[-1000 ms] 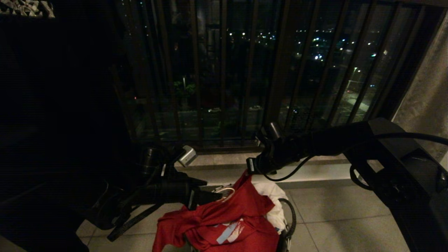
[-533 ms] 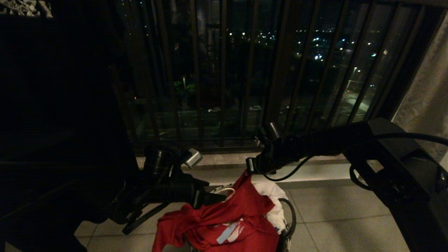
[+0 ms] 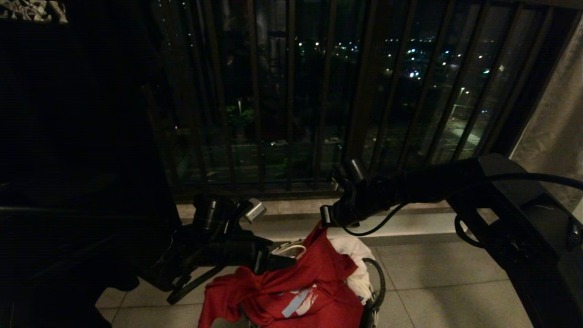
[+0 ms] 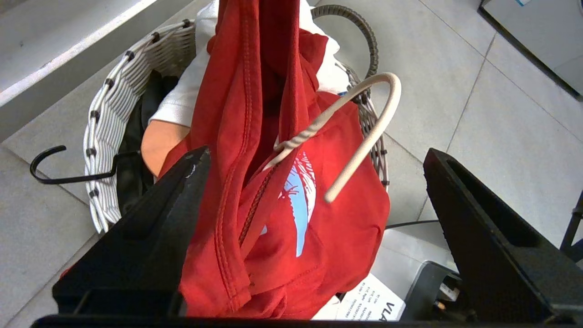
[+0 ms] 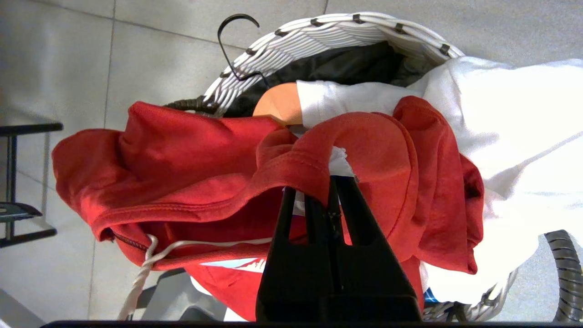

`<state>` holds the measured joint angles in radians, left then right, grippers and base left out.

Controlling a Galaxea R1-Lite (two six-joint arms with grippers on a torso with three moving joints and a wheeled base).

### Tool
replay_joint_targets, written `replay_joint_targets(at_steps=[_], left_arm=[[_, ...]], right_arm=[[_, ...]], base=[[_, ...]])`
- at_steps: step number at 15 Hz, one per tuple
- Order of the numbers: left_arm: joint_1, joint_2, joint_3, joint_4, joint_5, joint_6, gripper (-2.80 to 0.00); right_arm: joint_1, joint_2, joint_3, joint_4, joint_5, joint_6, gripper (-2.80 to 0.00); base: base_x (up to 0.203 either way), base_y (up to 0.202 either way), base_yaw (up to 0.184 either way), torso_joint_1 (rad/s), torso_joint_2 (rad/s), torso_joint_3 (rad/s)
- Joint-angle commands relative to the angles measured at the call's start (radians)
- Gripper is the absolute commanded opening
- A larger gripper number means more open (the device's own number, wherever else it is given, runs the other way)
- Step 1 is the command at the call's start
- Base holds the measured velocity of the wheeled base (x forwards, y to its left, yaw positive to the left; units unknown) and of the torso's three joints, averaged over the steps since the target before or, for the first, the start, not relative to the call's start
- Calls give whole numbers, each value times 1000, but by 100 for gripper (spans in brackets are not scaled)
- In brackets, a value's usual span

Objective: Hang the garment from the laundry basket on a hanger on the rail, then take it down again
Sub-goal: Hang the clothes on the clothes rack

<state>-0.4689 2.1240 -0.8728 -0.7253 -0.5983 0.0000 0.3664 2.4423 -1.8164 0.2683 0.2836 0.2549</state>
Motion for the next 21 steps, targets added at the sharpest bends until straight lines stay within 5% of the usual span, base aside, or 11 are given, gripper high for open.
replay_joint_targets(at_steps=[1,21], left_arm=[[-3,8,-8,-5,-2,0,0],[-5,7,2,-62,-32,-6,0]], right_arm=[[0,0,0,0,2,1,-280],[-1,0,0,-1,2,1,-280]], base=[[0,0,0,0,0,0],[0,0,0,0,0,0]])
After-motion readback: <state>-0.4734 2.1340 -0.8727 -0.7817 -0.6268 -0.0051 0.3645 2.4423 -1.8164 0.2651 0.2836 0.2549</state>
